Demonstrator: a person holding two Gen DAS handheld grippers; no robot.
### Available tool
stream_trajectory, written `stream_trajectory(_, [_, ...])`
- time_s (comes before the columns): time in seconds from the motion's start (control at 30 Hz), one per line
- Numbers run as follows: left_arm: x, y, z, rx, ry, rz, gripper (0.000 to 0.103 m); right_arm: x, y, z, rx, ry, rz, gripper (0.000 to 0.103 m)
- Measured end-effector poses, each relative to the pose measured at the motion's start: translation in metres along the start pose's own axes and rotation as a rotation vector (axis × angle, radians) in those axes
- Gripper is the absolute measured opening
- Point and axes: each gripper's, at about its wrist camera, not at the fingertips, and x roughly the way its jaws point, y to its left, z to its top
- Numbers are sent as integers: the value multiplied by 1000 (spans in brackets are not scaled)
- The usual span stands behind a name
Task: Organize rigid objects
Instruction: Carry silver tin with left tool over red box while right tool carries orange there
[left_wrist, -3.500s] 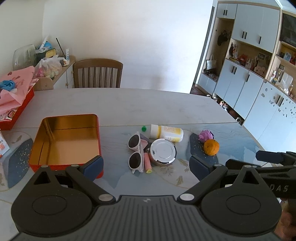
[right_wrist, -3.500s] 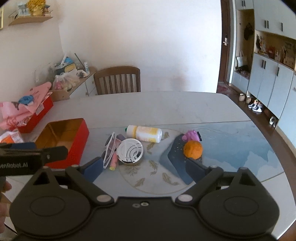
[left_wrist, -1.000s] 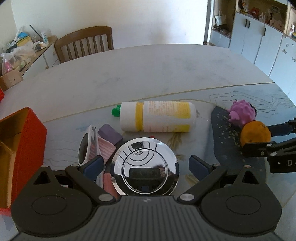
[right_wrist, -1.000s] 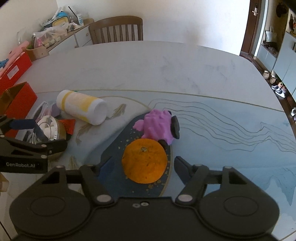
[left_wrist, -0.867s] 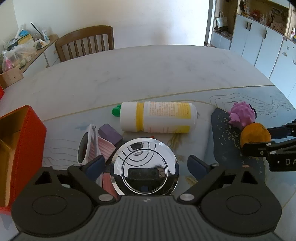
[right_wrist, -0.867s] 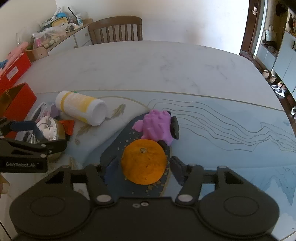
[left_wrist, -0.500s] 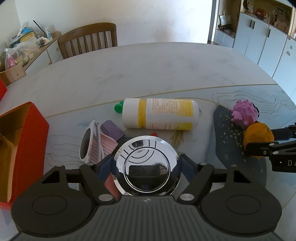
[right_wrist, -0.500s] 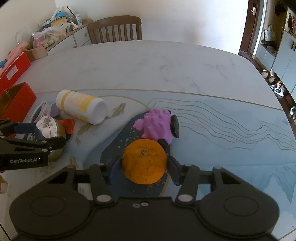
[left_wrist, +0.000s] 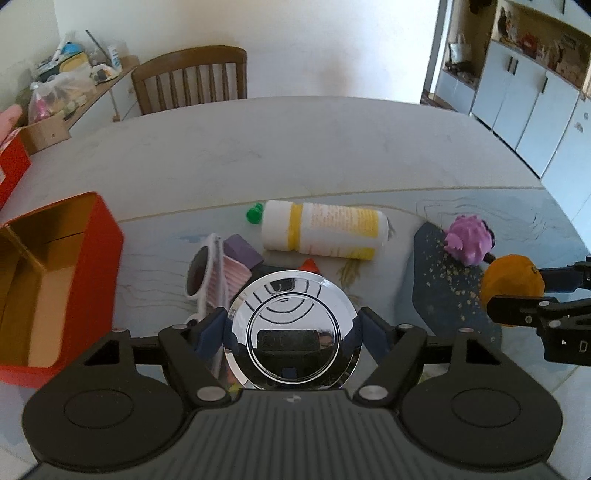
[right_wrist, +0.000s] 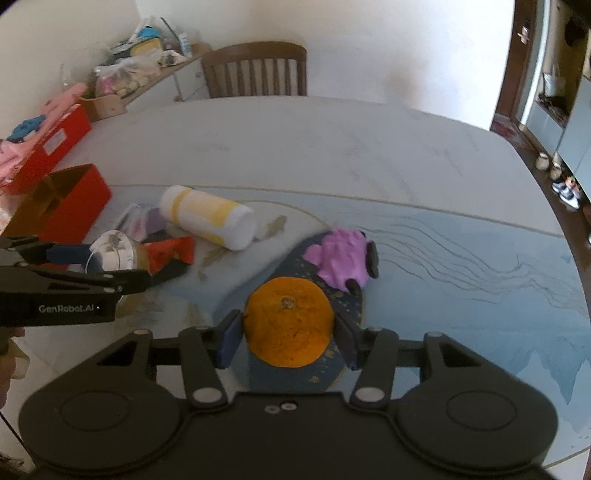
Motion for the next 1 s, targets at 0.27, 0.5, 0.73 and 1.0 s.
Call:
stream_trajectory(0.27, [-36,26,5,-73,-21,-3,77,-25,34,20,-87,-38,71,52])
stream_trajectory(0.5, [-66,62,11,-98,-54,-1,77,-36,76,41,-155,-79,103,52])
stream_trajectory(0.73, [-85,112,17,-131,-80,2,77,-36,128,62,-207,-99,136,52])
stream_trajectory(1.0, [-86,172,24,-141,-94,17,77,-23,193,81,-271,-118,149,52])
